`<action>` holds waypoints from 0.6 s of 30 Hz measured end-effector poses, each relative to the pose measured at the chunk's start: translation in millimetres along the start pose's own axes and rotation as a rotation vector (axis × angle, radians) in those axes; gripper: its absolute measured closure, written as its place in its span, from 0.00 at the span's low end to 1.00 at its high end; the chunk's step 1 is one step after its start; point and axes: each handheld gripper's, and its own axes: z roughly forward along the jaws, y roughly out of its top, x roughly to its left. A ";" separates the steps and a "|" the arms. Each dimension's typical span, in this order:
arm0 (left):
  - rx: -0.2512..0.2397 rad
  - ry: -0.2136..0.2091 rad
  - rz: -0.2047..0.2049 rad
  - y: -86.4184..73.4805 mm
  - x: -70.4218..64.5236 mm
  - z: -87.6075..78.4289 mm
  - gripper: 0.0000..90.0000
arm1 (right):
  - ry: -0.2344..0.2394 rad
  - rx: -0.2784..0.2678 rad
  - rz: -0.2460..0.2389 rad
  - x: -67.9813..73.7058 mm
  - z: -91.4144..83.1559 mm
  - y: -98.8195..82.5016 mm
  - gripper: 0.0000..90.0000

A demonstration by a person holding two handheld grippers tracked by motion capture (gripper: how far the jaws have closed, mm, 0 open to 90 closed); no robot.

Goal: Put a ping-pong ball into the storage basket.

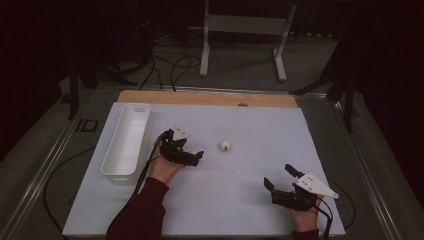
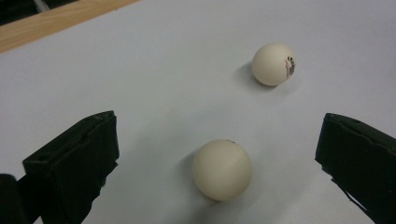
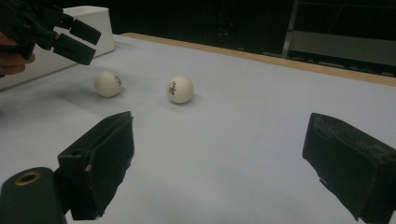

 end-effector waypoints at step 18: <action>0.145 -0.005 0.008 -0.7 -4.0 18.7 0.02 | 0.002 0.005 0.000 0.2 1.0 -0.2 0.10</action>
